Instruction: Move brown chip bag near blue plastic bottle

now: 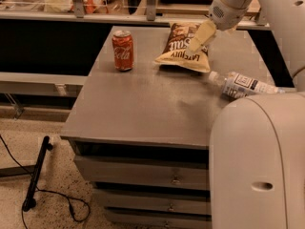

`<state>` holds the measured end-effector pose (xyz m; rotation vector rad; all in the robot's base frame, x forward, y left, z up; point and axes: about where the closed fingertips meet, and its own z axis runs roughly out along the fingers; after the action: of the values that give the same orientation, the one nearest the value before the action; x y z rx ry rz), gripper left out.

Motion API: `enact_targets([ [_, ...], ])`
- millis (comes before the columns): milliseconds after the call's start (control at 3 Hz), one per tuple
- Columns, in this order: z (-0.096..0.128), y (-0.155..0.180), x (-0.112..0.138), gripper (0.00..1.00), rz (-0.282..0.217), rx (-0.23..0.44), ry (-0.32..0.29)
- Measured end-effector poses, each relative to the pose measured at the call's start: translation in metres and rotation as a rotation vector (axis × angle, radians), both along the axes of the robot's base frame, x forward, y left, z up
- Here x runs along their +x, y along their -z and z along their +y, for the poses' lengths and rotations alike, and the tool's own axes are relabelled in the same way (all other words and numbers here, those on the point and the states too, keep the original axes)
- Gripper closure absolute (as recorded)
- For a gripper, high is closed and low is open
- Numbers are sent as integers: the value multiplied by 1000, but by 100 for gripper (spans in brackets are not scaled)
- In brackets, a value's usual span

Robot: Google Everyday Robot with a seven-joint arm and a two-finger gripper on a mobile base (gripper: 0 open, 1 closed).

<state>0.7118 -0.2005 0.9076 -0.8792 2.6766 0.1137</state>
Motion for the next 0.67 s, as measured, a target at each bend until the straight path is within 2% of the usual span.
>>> enact_targets([
  [333,2,21,4,0,36,56,32],
  [667,2,41,2,18,83,137,39],
])
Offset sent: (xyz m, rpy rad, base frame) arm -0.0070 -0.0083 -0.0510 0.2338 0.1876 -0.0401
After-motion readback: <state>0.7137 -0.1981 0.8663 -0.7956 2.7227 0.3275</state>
